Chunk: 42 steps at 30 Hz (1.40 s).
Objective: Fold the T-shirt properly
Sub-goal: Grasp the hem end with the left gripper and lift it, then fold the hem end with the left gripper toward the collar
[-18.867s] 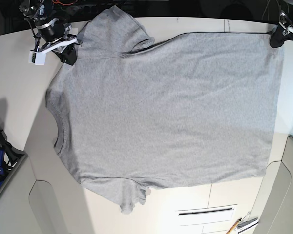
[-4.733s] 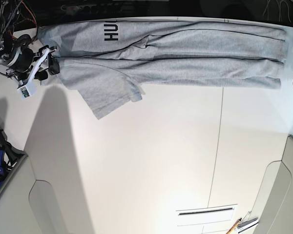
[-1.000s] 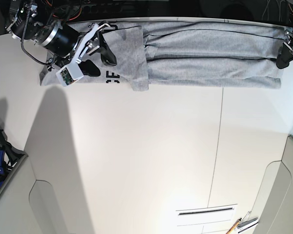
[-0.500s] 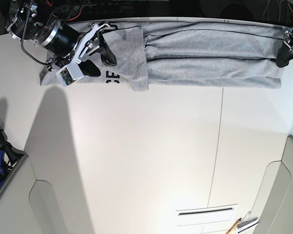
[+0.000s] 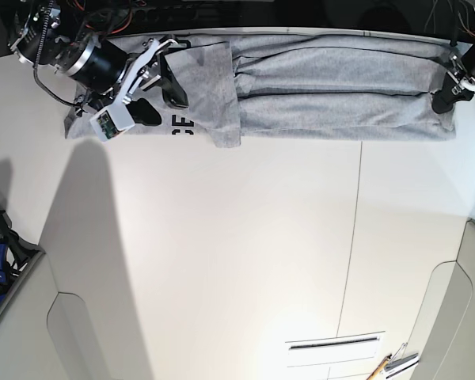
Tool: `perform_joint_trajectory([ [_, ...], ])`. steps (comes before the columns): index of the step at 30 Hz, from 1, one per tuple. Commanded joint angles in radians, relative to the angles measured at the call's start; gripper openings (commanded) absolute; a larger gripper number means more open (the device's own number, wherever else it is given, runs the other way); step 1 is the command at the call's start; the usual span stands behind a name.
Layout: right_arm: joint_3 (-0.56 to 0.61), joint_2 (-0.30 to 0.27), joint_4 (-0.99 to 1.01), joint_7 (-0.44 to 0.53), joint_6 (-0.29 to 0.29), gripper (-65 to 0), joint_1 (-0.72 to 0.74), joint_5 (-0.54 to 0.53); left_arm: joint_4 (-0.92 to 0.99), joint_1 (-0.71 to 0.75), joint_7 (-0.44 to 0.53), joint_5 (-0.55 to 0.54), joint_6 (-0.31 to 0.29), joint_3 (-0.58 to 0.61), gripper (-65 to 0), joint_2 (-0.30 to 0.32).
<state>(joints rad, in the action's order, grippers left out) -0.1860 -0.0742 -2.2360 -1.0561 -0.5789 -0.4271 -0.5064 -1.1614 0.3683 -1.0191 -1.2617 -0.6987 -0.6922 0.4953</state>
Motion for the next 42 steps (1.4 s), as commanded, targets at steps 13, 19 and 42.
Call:
perform_joint_trajectory([
  [13,-0.207,-0.015,-0.011,0.073,0.096,-35.5,0.0,0.152,-0.445,0.016,-0.242,-0.222,0.001,-0.047,-65.0,-0.04],
  [19,-0.356,-0.046,0.075,0.084,0.113,-35.5,0.0,0.145,-0.64,0.078,-0.229,-0.222,0.001,-0.026,-65.0,-0.142],
  [42,-0.39,-0.078,0.261,0.092,0.111,-35.5,0.02,0.042,-0.677,0.014,-0.137,-0.101,0.001,0.481,-65.0,-0.279],
])
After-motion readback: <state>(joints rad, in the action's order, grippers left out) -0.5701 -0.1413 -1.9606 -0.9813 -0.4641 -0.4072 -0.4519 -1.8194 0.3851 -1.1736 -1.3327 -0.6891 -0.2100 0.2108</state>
